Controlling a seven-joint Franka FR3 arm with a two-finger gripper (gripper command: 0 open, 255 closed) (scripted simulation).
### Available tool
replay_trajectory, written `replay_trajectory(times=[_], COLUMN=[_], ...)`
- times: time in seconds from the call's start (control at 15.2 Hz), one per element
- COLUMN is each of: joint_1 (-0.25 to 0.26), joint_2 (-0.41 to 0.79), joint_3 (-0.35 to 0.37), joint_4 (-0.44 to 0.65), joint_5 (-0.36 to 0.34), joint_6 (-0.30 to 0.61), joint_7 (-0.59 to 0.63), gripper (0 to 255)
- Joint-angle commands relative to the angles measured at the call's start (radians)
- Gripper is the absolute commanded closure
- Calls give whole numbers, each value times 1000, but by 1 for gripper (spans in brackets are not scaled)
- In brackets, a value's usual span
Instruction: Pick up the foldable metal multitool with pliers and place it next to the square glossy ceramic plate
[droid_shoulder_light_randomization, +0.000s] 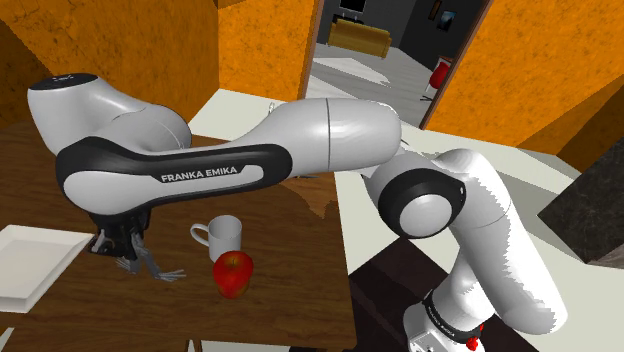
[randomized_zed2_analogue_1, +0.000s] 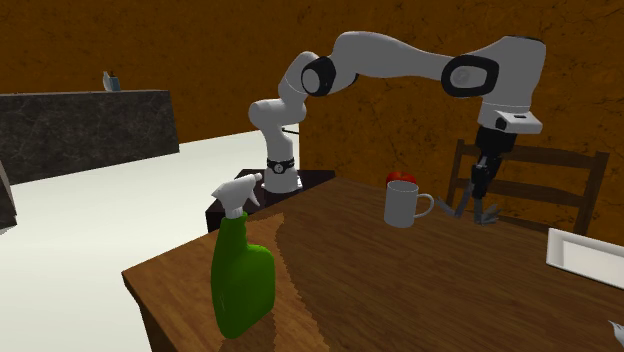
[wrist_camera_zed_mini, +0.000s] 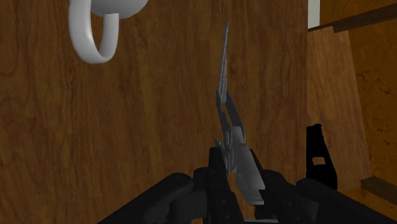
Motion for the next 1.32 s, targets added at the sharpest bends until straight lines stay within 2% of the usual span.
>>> replay_trajectory(times=[0.0, 0.07, 0.13, 0.46, 0.73, 1.25], joint_1=[0, 0, 0, 0, 24, 24], joint_2=[0, 0, 0, 0, 45, 45], joint_3=[0, 0, 0, 0, -4, -4], joint_4=[0, 0, 0, 0, 210, 210], joint_5=[0, 0, 0, 0, -1, -1], joint_6=[0, 0, 0, 0, -162, -162], joint_7=[0, 0, 0, 0, -11, -11], gripper=[255, 255, 0, 0, 0, 0])
